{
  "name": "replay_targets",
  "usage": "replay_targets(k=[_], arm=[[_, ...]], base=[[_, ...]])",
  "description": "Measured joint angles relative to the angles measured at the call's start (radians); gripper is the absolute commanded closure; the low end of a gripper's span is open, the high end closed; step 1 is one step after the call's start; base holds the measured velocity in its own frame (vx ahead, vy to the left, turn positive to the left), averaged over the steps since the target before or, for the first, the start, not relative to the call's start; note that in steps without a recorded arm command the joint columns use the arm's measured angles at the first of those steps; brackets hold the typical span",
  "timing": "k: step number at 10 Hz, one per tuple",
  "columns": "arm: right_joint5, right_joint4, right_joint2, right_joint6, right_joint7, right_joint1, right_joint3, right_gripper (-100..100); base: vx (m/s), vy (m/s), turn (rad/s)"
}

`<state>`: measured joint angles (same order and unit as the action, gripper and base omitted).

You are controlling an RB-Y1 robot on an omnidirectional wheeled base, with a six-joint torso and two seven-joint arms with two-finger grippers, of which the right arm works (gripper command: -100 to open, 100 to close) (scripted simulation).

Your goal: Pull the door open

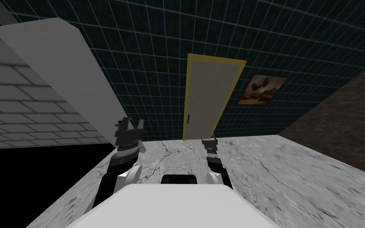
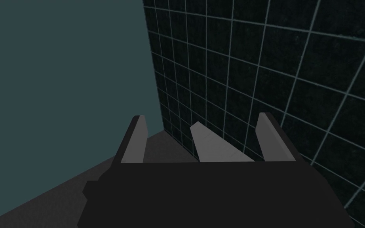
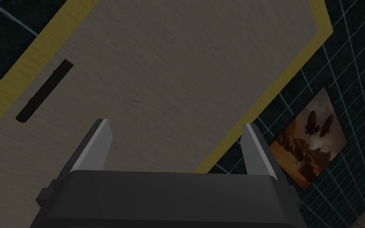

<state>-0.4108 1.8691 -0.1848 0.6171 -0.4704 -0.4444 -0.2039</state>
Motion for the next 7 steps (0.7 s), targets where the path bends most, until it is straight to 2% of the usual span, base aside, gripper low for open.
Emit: replay_targets(k=[5, 7], arm=[[-0.086, -0.103, -0.030, 0.066, -0.092, 0.009, -0.048, -100], [-0.130, -0.162, -0.047, 0.098, -0.139, 0.022, -0.067, -100]], base=[[0.136, -0.001, 0.143], [0.148, -0.004, 0.119]])
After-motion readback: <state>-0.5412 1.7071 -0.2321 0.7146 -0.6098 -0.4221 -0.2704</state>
